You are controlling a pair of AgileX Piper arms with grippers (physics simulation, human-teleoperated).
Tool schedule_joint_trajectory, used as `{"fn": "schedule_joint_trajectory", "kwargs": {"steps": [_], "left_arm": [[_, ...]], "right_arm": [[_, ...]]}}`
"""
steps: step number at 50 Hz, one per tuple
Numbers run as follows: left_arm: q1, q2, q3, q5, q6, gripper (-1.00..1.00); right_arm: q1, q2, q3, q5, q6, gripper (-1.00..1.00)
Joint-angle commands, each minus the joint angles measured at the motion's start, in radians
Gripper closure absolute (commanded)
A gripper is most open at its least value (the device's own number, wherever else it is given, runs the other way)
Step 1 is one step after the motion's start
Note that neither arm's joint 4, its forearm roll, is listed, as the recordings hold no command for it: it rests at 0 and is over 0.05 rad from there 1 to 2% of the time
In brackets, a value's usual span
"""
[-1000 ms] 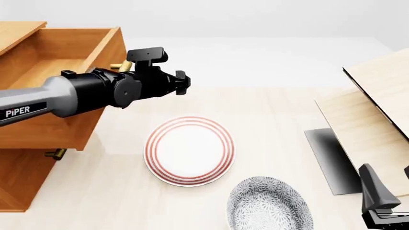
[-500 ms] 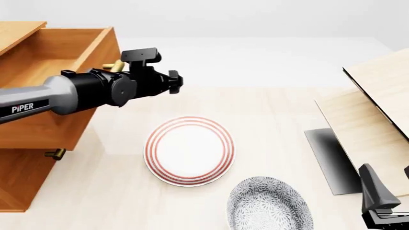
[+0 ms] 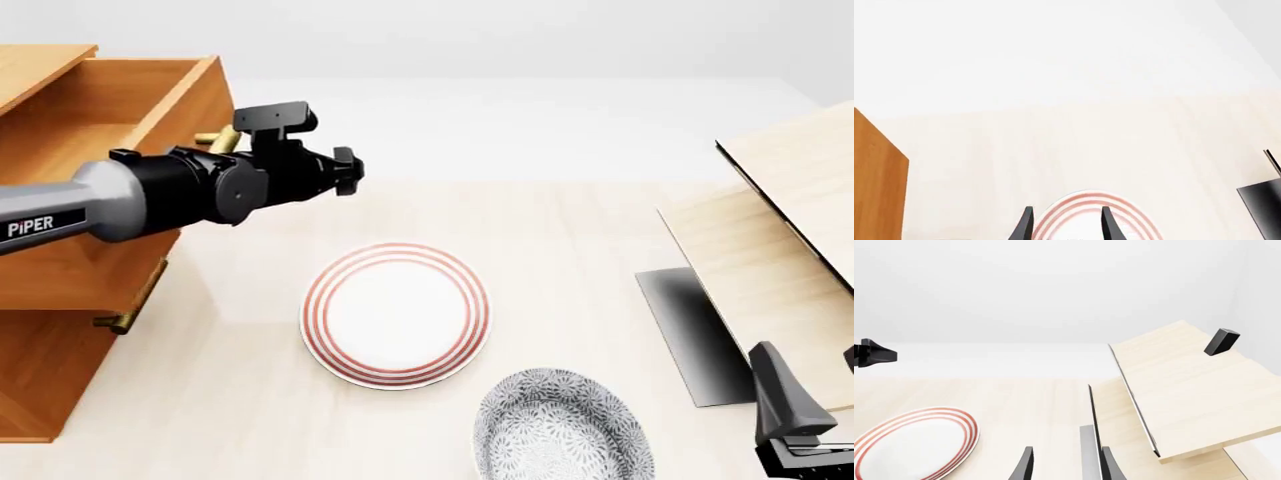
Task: Close the top drawer of the cabinet.
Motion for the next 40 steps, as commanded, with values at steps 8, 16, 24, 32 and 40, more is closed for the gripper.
{"fn": "schedule_joint_trajectory", "kwargs": {"steps": [8,16,24,32,40], "left_arm": [[0.050,-0.037,0.052,-0.014,-0.001,-1.00],[0.072,-0.050,0.072,-0.022,0.000,-1.00],[0.089,-0.061,0.080,-0.020,0.000,-1.00],[0.108,-0.059,0.085,-0.025,0.005,-1.00],[0.123,-0.068,0.092,-0.024,0.004,-1.00]], "right_arm": [[0.000,0.000,0.000,0.000,0.000,-1.00],[0.000,0.000,0.000,0.000,0.000,-1.00],[0.000,0.000,0.000,0.000,0.000,-1.00],[0.000,0.000,0.000,0.000,0.000,-1.00],[0.000,0.000,0.000,0.000,0.000,-1.00]]}}
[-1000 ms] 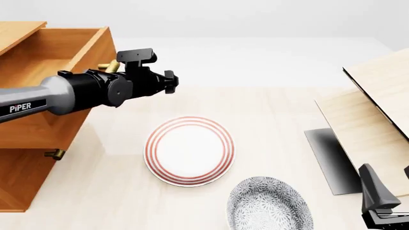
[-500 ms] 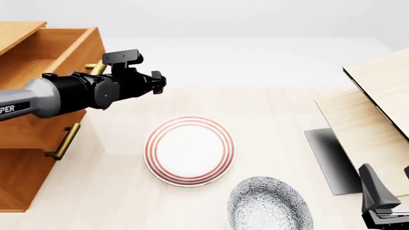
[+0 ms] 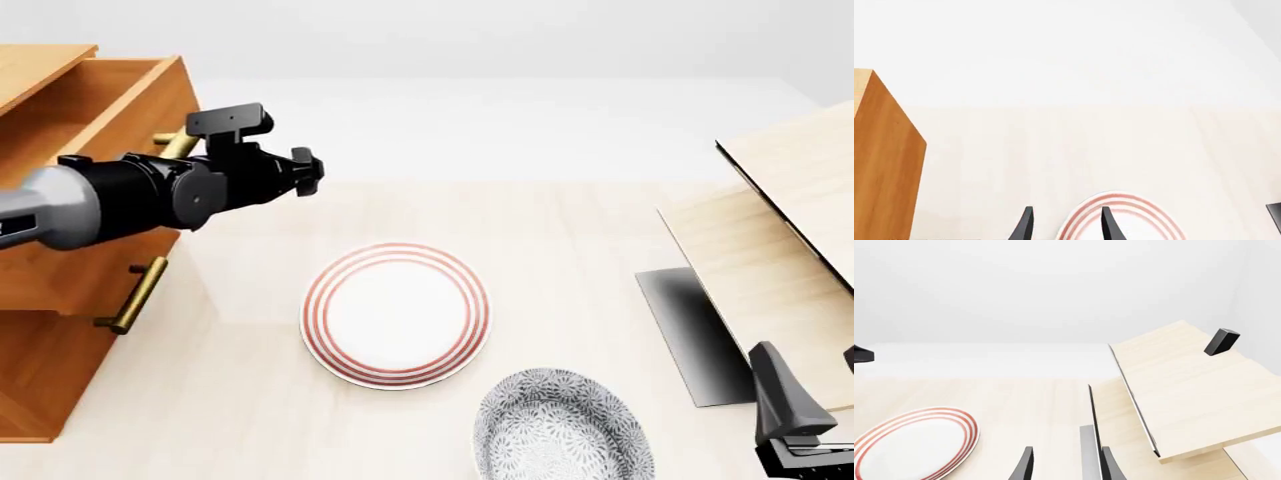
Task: Close the top drawer of the cabinet.
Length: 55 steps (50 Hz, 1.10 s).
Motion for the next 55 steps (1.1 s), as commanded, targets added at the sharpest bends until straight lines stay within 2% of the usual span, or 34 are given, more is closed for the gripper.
{"fn": "schedule_joint_trajectory", "kwargs": {"steps": [1,55], "left_arm": [[0.024,-0.010,0.012,-0.002,0.001,-1.00],[0.126,-0.067,0.074,-0.014,-0.005,-1.00]], "right_arm": [[0.000,0.000,0.000,0.000,0.000,-1.00],[0.000,0.000,0.000,0.000,0.000,-1.00]]}}
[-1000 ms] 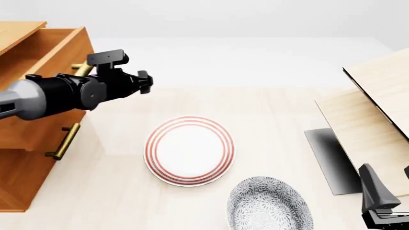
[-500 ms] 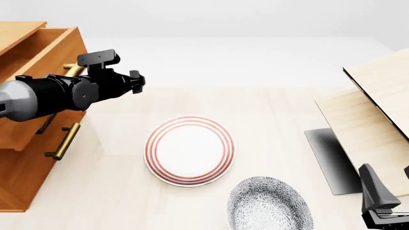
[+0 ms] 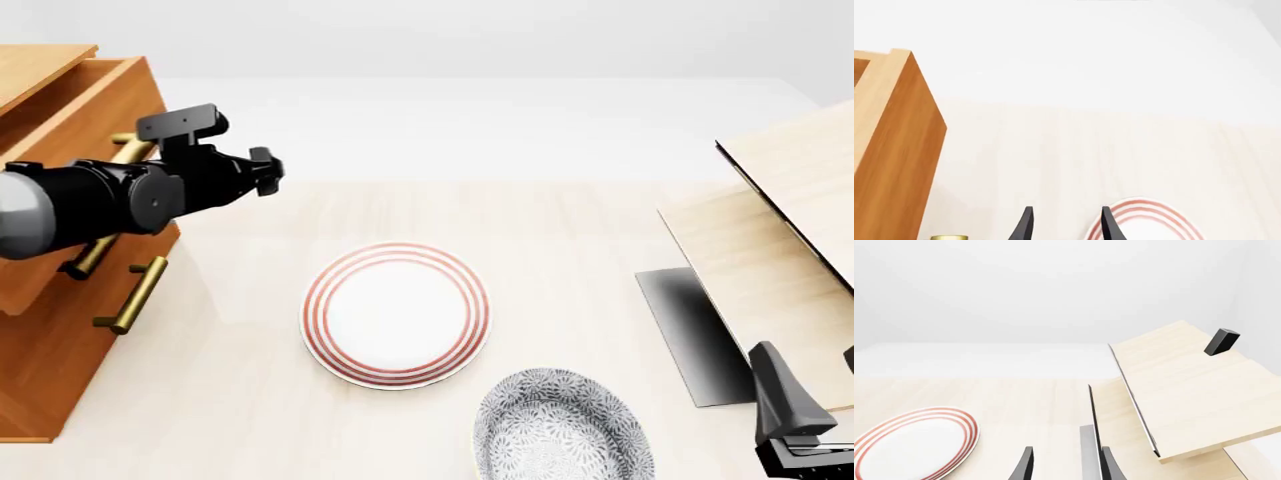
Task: Close the top drawer of the cabinet.
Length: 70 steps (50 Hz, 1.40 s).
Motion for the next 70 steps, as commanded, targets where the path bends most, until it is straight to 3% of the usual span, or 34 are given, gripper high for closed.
{"fn": "schedule_joint_trajectory", "kwargs": {"steps": [1,70], "left_arm": [[0.026,-0.017,0.012,0.002,-0.002,-1.00],[0.190,-0.071,0.100,-0.032,0.008,-1.00]], "right_arm": [[0.000,0.000,0.000,0.000,0.000,-1.00],[0.000,0.000,0.000,0.000,0.000,-1.00]]}}
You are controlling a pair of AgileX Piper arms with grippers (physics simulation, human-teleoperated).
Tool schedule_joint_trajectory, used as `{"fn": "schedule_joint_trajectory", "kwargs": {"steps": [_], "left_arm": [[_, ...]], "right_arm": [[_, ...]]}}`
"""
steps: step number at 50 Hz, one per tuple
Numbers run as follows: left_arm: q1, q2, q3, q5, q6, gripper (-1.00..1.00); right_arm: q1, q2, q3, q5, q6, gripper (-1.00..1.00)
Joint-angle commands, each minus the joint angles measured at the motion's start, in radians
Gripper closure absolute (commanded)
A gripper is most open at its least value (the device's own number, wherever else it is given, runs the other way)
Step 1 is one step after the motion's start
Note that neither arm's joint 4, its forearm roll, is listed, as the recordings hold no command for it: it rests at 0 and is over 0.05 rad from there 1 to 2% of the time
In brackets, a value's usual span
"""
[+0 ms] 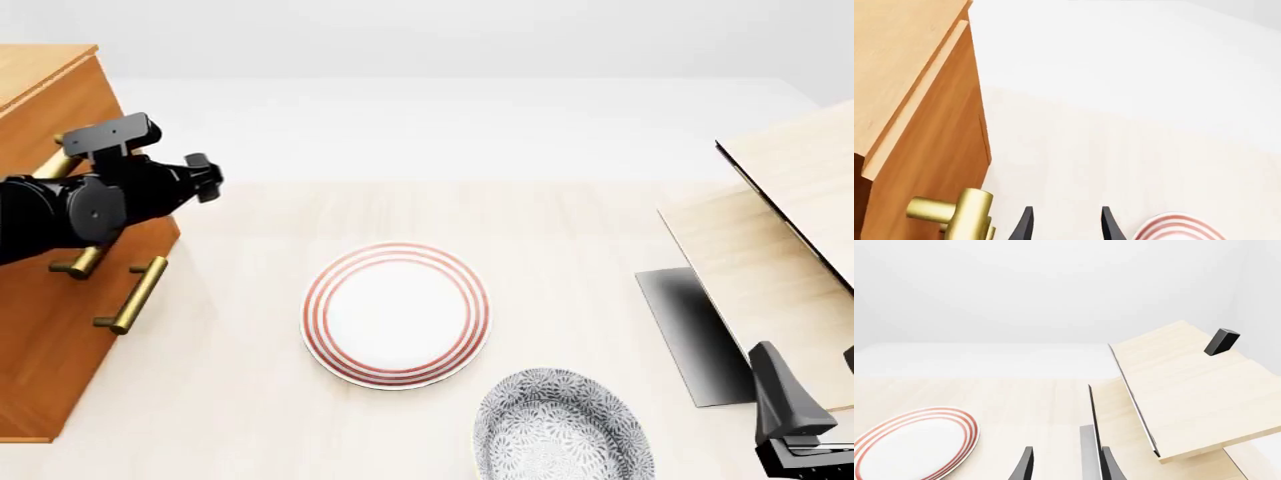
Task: Close the top drawer of the cabinet.
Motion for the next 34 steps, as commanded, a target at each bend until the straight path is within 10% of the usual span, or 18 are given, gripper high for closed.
{"fn": "schedule_joint_trajectory", "kwargs": {"steps": [1,34], "left_arm": [[0.033,-0.016,0.016,-0.001,0.002,-1.00],[0.071,-0.065,0.053,0.001,0.006,-1.00]], "right_arm": [[0.000,0.000,0.000,0.000,0.000,-1.00],[0.000,0.000,0.000,0.000,0.000,-1.00]]}}
